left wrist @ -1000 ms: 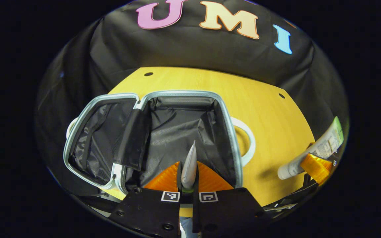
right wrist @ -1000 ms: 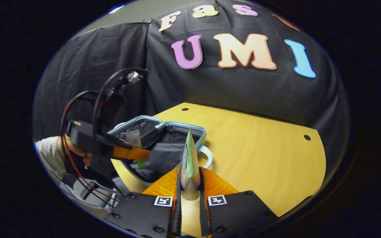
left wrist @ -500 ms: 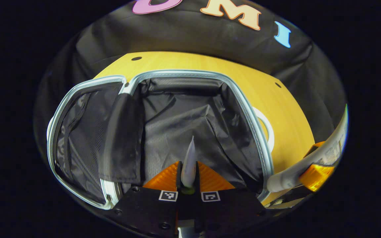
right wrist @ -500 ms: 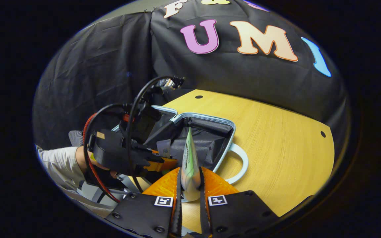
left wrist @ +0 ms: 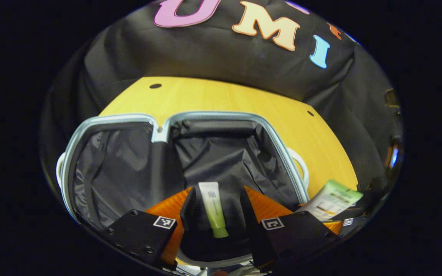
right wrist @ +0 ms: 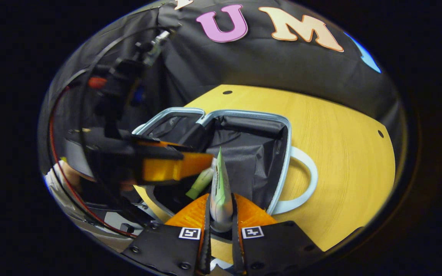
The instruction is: First open the suitcase, pack the skin care products into it, and then close the suitcase.
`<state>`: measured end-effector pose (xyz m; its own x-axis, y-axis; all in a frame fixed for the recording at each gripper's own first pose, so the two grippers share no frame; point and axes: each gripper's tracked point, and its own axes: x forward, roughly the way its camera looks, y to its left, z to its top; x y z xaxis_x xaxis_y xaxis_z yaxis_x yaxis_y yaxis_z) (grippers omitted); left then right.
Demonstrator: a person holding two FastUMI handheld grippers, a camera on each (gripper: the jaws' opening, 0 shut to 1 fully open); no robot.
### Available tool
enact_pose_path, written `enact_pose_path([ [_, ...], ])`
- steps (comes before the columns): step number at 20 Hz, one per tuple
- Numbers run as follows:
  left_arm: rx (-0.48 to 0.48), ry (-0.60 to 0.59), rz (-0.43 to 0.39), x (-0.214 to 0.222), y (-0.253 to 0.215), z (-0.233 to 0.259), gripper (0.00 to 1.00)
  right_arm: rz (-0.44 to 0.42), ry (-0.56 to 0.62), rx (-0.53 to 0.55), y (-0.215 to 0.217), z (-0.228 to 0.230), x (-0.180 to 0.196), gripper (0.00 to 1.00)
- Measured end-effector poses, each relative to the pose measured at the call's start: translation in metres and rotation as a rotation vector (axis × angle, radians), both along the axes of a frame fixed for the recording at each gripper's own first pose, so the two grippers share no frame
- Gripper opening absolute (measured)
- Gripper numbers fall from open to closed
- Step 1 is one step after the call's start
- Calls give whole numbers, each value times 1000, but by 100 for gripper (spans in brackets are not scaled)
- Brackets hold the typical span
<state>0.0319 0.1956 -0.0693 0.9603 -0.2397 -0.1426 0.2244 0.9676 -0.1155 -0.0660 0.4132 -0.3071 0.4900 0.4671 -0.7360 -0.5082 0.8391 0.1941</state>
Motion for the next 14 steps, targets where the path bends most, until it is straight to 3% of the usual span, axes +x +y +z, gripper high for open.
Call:
enact_pose_path([
  [3, -13, -62, 27, -14, 30, 22, 67, -28, 55, -41, 1, -19, 1, 25],
  [4, -8, -77, 50, -19, 43, 26, 72, -40, 55, -29, 4, -18, 4, 24],
  [8, -25, -98, 144, -27, 97, 28, 68, -70, 35, -30, 10, -19, 23, 26],
  [9, -37, -97, 168, -31, 109, 28, 68, -80, 15, -31, 10, -17, 30, 37],
  [10, -51, -94, 188, -34, 121, 27, 68, -83, -4, -11, 10, -7, 32, 30],
  [11, -67, -93, 204, -35, 132, 26, 68, -86, -20, 4, 11, -4, 34, 44],
  [13, -80, -97, 253, -38, 159, 27, 68, -96, -53, 20, 9, 7, 39, 53],
  [14, -78, -98, 288, -39, 176, 27, 68, -97, -65, 41, 10, 14, 39, 64],
])
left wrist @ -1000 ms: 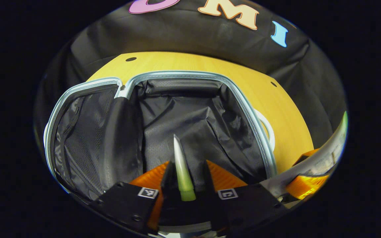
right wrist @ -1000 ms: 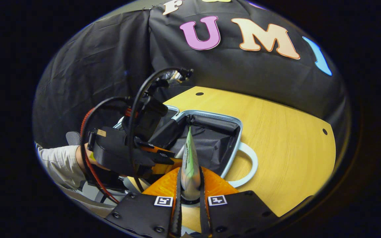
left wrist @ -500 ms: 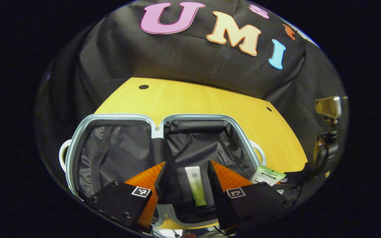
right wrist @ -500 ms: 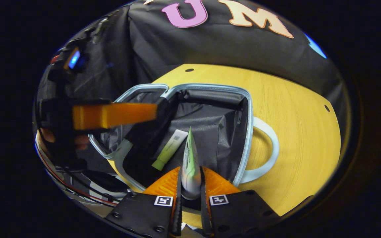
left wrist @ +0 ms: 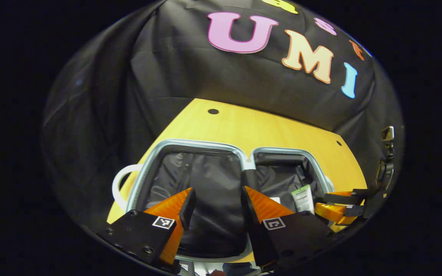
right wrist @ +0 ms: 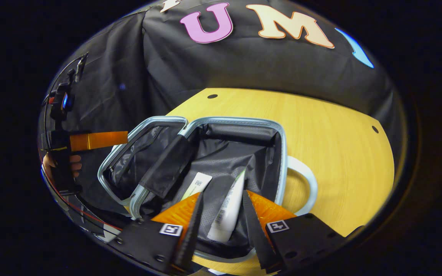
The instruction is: First open the suitcase, pack the skin care products into it, and then close the suitcase.
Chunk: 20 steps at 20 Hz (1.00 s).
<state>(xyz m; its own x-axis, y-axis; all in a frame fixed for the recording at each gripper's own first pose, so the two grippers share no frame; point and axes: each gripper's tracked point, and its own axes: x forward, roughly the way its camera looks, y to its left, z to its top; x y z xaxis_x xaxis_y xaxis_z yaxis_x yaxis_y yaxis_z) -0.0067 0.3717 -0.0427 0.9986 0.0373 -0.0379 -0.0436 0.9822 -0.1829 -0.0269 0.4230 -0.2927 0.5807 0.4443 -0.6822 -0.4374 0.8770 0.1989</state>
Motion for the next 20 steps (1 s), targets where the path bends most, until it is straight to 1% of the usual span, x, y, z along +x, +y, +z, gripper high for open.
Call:
enact_pose_path([
  [1, -7, 3, 30, 0, 16, -1, 71, -6, -20, 15, -1, 6, 3, 75],
  [2, -16, 3, 64, -2, 33, -1, 73, -10, -44, 30, 0, 13, 5, 81],
  [3, -28, 4, 95, -3, 50, -1, 77, -16, -68, 34, -4, 23, 7, 93],
  [4, -39, 5, 129, -5, 66, -1, 81, -17, -100, 31, -9, 34, 9, 98],
  [5, -47, 11, 165, -5, 84, -4, 85, -13, -141, 29, -12, 47, 12, 98],
  [6, -51, 15, 206, -4, 104, -6, 86, -13, -182, 25, -17, 60, 16, 98],
  [7, -53, 24, 225, -2, 119, -9, 89, -13, -218, 24, -21, 71, 19, 98],
  [10, -58, 77, 283, 5, 162, -23, 90, -52, -270, 19, -41, 91, 28, 98],
  [12, -87, 137, 298, 14, 179, -39, 90, -104, -264, 32, -55, 95, 34, 98],
  [14, -119, 191, 279, 23, 189, -56, 90, -154, -254, 21, -73, 92, 37, 98],
  [16, -122, 235, 268, 29, 198, -66, 90, -182, -249, 6, -87, 91, 39, 98],
  [18, -114, 274, 288, 34, 205, -76, 88, -207, -252, -10, -100, 92, 41, 98],
  [20, -108, 306, 298, 39, 212, -81, 78, -240, -255, -7, -110, 96, 44, 98],
])
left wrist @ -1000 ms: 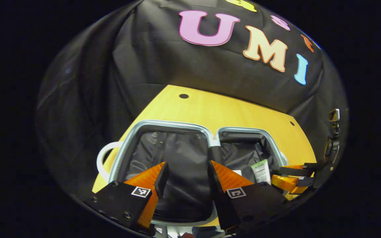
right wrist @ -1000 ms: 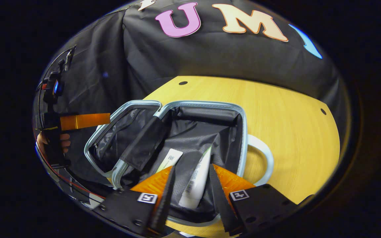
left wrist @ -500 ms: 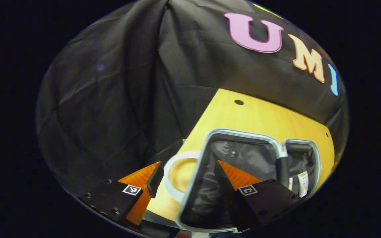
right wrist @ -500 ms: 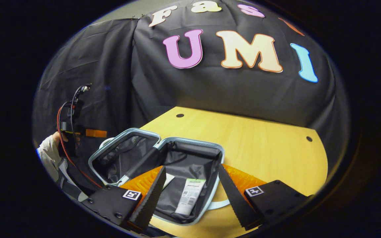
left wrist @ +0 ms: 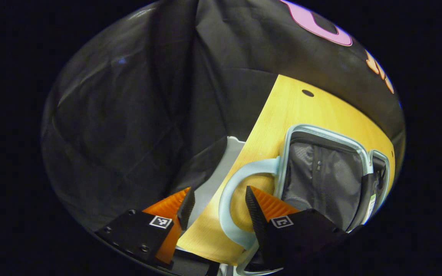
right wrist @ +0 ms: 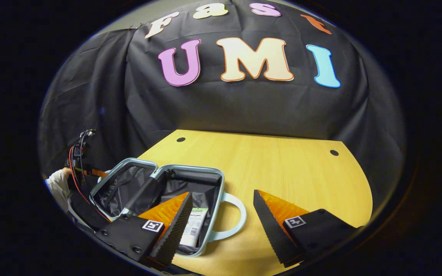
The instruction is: First open the suitcase, pack the skin care products into it, and then close the suitcase.
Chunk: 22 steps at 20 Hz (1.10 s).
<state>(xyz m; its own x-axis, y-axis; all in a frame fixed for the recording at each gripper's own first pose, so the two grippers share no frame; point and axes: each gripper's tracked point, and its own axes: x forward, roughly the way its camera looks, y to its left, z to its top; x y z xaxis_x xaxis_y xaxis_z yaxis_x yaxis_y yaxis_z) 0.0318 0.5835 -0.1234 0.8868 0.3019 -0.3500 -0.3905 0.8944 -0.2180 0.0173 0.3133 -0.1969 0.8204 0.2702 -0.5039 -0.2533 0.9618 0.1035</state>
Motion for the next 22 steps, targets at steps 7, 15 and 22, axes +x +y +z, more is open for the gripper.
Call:
enact_pose_path([
  [7, -14, 47, -50, -28, 14, 32, 9, -41, -30, 3, -20, 6, 9, 98],
  [15, 77, -88, 30, -72, -11, 90, 4, 2, -93, 61, -30, 19, 12, 98],
  [22, 174, -256, 41, -136, -71, 187, 3, 68, -201, 77, -54, 51, 13, 98],
])
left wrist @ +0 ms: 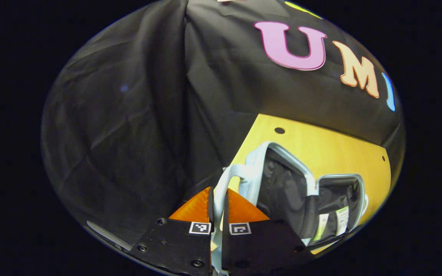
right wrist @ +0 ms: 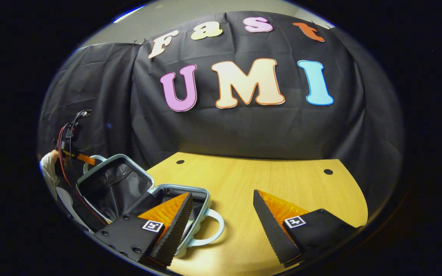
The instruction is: First open the suitcase, pack the skin care products into it, and then close the suitcase.
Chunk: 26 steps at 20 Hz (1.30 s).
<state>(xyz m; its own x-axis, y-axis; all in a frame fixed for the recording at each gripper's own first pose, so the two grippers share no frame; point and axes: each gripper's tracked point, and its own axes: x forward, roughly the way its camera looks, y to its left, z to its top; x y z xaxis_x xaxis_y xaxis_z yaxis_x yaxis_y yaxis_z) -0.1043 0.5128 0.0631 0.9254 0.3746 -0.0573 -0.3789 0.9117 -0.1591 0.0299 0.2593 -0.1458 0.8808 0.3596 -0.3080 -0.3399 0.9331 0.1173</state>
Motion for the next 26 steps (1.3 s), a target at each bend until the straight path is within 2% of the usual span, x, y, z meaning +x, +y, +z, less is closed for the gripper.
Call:
enact_pose_path([
  [3, 29, -47, -20, -19, -32, 32, 3, 9, -18, 15, -12, 8, 1, 98],
  [8, 89, -105, -77, -20, -102, 66, 3, 9, -7, 40, -36, 8, -2, 98],
  [12, 147, -130, -118, -19, -151, 81, 3, 9, -13, 46, -54, 11, -2, 98],
  [15, 139, -157, -149, -14, -184, 86, 3, 13, -8, 51, -65, 11, -3, 98],
  [22, 170, -197, -265, 2, -271, 92, 3, 8, -4, 52, -87, 13, -4, 98],
  [26, 161, -201, -384, 17, -330, 84, 4, -7, -14, 46, -103, 16, -5, 98],
])
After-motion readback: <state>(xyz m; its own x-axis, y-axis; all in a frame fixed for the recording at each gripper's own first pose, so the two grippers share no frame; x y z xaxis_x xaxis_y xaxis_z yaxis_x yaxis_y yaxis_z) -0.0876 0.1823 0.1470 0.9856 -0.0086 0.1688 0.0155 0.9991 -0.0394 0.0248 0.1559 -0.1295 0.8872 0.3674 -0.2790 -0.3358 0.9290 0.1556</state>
